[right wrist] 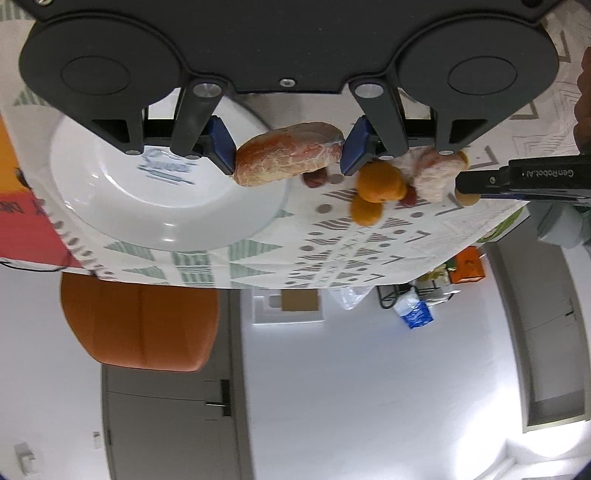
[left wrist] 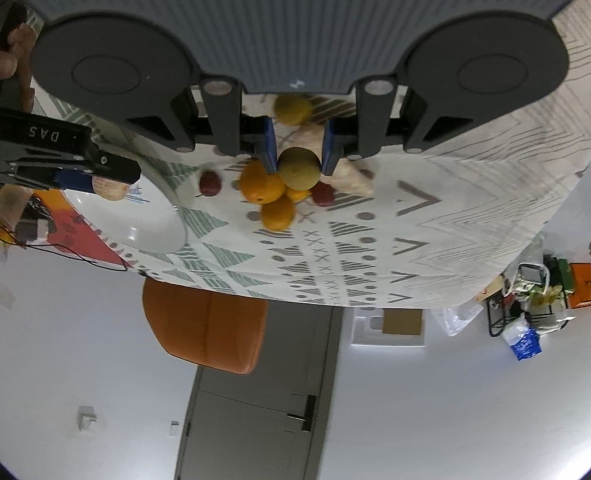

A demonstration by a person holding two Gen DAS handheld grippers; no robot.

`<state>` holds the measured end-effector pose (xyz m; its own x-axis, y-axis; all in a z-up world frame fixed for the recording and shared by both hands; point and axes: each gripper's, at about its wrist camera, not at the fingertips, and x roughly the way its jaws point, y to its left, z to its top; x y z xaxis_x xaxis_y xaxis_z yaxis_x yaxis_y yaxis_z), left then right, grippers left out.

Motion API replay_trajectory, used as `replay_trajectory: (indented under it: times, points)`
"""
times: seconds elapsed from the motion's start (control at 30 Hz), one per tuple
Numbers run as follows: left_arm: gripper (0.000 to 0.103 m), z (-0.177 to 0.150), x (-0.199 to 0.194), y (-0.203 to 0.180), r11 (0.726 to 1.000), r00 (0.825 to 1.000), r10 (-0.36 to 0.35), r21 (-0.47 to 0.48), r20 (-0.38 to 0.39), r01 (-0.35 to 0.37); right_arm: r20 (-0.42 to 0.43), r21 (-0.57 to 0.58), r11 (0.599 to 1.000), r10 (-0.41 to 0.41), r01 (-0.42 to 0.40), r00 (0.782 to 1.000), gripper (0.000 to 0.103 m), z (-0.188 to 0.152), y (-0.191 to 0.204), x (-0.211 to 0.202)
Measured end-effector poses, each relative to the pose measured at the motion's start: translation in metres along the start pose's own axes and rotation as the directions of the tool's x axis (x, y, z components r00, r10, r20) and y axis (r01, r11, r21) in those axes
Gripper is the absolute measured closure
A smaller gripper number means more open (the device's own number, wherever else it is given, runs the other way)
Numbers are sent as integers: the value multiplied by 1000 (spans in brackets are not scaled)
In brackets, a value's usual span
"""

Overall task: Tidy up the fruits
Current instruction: 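Carry the segment strip and plum into the white bowl and open both grippers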

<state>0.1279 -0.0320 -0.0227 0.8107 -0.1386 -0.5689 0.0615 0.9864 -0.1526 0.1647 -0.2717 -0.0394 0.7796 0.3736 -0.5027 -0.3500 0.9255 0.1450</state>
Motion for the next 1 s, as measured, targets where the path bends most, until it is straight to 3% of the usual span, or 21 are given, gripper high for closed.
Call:
replay_trajectory:
  times: [0.53, 1.0]
  points:
    - [80, 7, 21, -53, 993, 997, -80, 88, -22, 82, 18, 70, 993, -97, 95, 995, 44, -7, -49, -17]
    - [80, 15, 39, -87, 975, 986, -163, 148, -36, 166, 47, 101, 976, -200, 195, 979, 39, -8, -64, -21]
